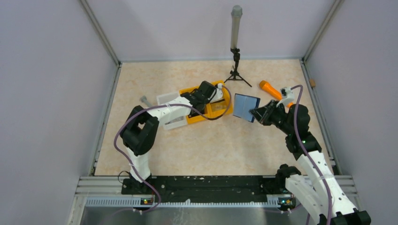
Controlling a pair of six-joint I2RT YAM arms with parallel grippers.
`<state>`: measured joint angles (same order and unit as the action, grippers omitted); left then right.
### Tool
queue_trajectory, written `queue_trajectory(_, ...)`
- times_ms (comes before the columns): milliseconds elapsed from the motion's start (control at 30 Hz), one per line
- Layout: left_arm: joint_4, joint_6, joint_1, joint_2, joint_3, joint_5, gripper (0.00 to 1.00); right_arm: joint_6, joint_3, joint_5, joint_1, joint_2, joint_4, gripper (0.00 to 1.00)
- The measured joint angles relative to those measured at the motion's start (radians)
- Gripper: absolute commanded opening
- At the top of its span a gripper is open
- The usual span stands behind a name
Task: Take the credit cards out of the card holder
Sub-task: Place the credit card in the storage box, then close the card holder at the center of the board.
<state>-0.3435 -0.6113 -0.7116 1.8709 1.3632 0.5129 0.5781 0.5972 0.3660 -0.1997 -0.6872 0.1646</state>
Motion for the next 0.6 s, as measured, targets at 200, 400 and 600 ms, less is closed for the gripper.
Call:
queue_trajectory(200, -0.026, 0.045, -0.003, 0.007, -0.021, -0.026, 0.70, 0.001, 0.000, 0.002, 0.000, 0.000, 0.000, 0.00)
queue_trajectory(400, -0.130, 0.180, -0.007, -0.067, -0.021, -0.045, 0.77, 0.018, 0.000, 0.025, 0.000, 0.000, -0.001, 0.00)
queue_trajectory(600, -0.197, 0.390, -0.011, -0.291, -0.066, -0.100, 0.98, 0.092, -0.011, 0.135, 0.000, -0.001, -0.087, 0.00)
